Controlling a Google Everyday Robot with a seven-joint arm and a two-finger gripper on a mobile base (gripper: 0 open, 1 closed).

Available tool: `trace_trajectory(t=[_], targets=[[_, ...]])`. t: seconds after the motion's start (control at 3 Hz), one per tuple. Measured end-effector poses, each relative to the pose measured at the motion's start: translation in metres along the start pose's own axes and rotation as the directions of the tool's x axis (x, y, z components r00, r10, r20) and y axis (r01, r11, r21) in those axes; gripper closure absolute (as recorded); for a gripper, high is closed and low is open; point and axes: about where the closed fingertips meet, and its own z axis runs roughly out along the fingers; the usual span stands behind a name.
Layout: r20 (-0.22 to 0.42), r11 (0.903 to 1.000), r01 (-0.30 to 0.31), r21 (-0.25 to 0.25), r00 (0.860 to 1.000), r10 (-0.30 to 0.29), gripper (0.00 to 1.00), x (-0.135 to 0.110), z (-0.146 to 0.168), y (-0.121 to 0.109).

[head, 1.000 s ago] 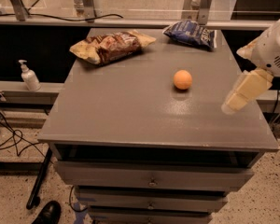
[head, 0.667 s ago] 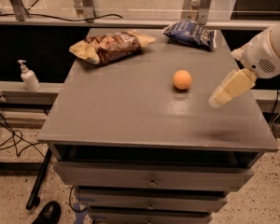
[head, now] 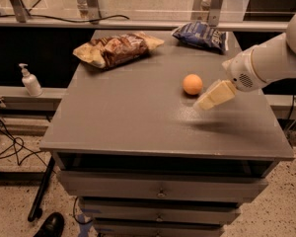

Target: Move orange near brown chip bag

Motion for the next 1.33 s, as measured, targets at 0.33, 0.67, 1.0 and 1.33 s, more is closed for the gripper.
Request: trace_trajectory(t=[0.33, 0.67, 1.0, 1.33], targets=[[0.044, 0.9996, -0.027, -0.006, 0.999, 0.027, 0.0, -0.012, 0.022, 0.004], [0.079, 0.9994, -0.033, -0.008, 0.996, 0.033, 0.0, -0.022, 0.037, 0.003], [0.096, 0.9989, -0.046, -0.01, 0.994, 0.047, 0.18, -0.025, 0.049, 0.004], [0.106, 0.9984, -0.055, -0.016, 0.993, 0.056, 0.41, -0.021, 0.06, 0.009]])
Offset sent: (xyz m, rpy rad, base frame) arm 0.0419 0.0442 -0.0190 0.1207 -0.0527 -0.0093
